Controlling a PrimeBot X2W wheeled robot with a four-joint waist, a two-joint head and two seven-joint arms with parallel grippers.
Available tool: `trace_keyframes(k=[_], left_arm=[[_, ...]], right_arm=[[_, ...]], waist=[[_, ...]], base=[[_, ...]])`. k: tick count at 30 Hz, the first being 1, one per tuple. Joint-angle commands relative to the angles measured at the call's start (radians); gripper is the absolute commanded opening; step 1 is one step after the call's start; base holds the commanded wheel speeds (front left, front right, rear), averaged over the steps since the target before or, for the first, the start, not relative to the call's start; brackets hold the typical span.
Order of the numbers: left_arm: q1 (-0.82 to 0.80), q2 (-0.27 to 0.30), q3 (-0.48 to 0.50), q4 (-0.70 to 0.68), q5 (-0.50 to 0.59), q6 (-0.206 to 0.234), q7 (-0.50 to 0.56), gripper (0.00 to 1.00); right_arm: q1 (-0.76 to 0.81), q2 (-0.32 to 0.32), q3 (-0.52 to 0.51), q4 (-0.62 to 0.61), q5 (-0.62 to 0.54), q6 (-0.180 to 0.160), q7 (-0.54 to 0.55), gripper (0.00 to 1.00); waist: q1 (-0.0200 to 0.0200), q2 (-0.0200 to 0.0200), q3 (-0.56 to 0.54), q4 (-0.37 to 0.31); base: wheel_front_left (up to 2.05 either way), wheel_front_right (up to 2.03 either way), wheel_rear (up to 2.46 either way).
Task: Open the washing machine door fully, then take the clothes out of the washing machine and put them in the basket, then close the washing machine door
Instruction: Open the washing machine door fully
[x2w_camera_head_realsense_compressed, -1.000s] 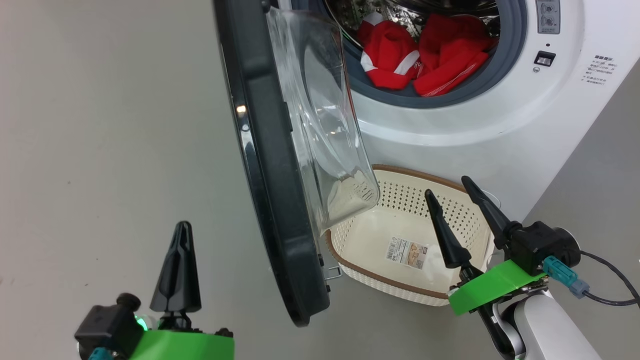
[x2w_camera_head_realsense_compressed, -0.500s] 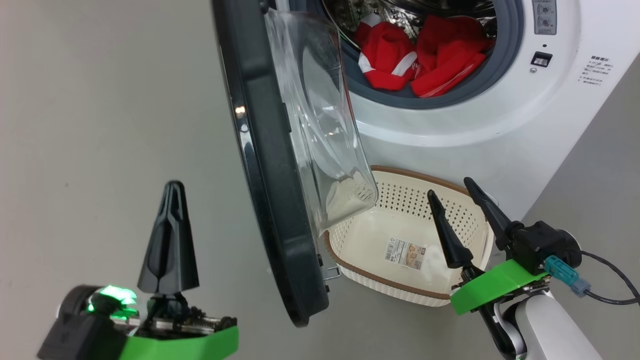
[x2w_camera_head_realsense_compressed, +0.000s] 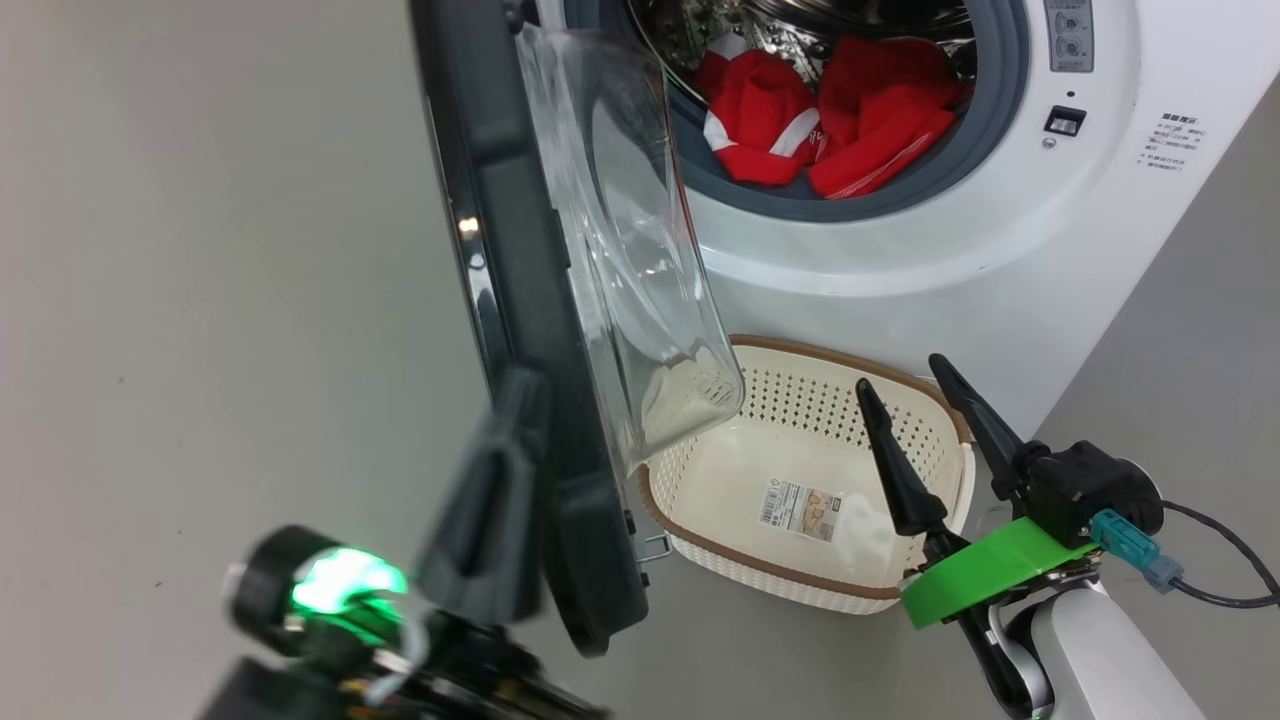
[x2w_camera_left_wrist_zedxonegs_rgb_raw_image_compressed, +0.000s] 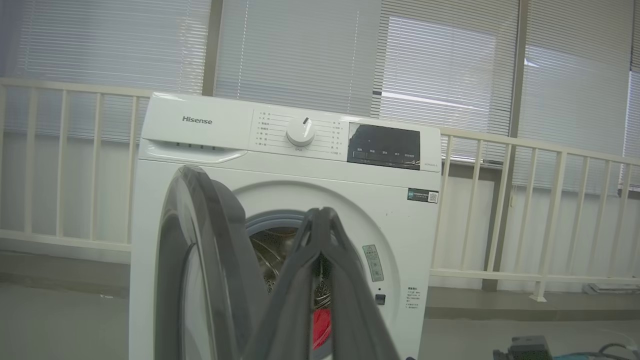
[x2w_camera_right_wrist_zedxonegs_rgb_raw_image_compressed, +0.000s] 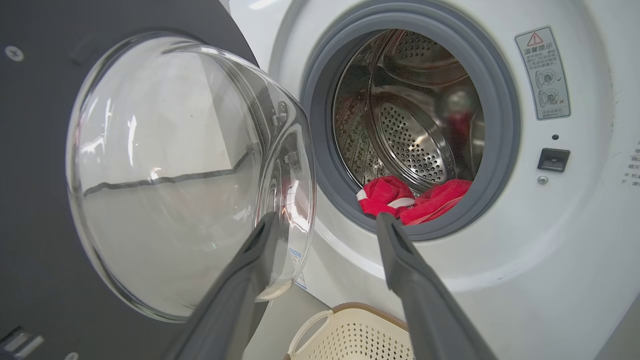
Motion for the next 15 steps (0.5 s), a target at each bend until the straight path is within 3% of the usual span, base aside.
trace_keyframes(k=[1,8,15], left_arm=[[-0.030,0.010,-0.003,-0.024,-0.002,-0.011,0.019,0.00],[-0.022,0.010,-0.123,0.034,-0.028,-0.022,0.091,0.00],[-0.014,0.012,-0.137,0.132,-0.051,-0.006,0.140,0.00]], right_arm=[[-0.025,0.007,0.021,-0.021,0.011,0.005,-0.006,1.00],[-0.025,0.007,0.021,-0.022,0.012,0.005,-0.006,1.00],[-0.032,0.007,0.008,-0.024,0.009,0.005,-0.006,1.00]], waist=[[0.0000,-0.0001,0.001,-0.002],[0.0000,-0.0001,0.004,-0.011],[0.0000,-0.0001,0.017,-0.024]], base=[[0.00,0.00,0.00],[0.00,0.00,0.00],[0.00,0.00,0.00]])
